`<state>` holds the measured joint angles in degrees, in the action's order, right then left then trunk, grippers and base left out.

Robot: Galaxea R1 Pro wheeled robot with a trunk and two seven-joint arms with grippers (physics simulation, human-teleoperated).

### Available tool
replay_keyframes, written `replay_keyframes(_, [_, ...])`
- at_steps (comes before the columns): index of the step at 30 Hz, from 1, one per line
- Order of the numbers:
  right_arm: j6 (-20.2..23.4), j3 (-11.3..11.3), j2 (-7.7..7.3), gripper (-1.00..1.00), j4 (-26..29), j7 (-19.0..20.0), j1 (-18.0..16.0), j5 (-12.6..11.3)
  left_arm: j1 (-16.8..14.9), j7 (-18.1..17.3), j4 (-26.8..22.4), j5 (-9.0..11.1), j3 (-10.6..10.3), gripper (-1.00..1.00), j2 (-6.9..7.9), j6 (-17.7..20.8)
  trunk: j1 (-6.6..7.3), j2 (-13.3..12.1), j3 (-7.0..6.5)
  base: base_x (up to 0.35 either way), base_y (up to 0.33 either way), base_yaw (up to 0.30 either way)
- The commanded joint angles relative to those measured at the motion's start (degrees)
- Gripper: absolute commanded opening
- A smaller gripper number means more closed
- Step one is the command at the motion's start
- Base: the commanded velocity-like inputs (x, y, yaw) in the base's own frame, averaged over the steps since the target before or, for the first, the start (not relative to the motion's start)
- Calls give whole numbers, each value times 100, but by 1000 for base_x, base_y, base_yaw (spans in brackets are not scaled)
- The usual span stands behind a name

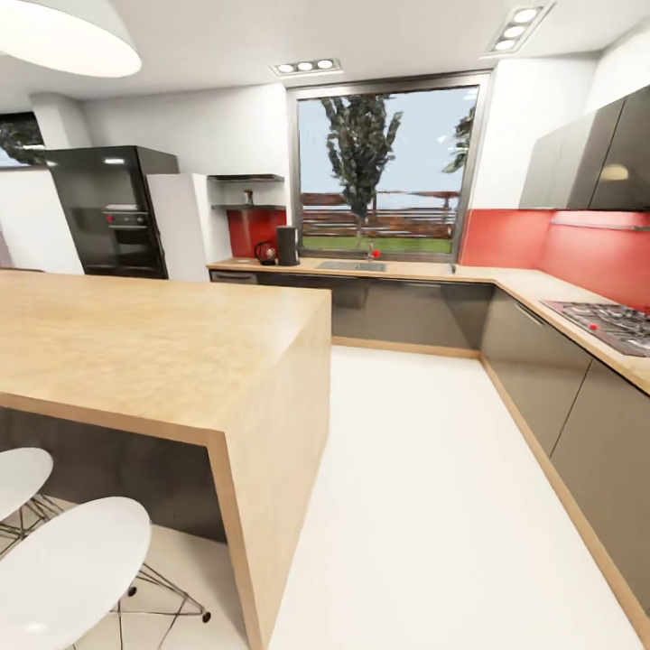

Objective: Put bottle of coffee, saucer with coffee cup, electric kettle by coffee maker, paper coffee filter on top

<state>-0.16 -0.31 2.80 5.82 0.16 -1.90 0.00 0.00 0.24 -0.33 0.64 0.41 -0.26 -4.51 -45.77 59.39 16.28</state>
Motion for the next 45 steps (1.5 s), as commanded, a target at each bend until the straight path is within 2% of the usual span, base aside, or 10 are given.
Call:
replay_keyframes(1, [-2,-4,1,100,-1,2,-3,0,0,2,-2,7,3,100,-1,-15,22,-38,-12,0,0,-265])
replay_keyframes(16, [-2,-4,1,100,3,-4,-3,0,0,2,-8,8,1,100,16,-15,352,-639,-282,0,0,-265])
replay_keyframes(26, [-2,-4,1,100,0,-6,-3,0,0,2,-11,7,177,100,20,-24,572,-1040,-461,0,0,-265])
replay_keyframes(45, [-2,-4,1,100,-1,-7,-3,0,0,2,-11,7,188,100,20,-24,989,-1802,-801,0,0,-265])
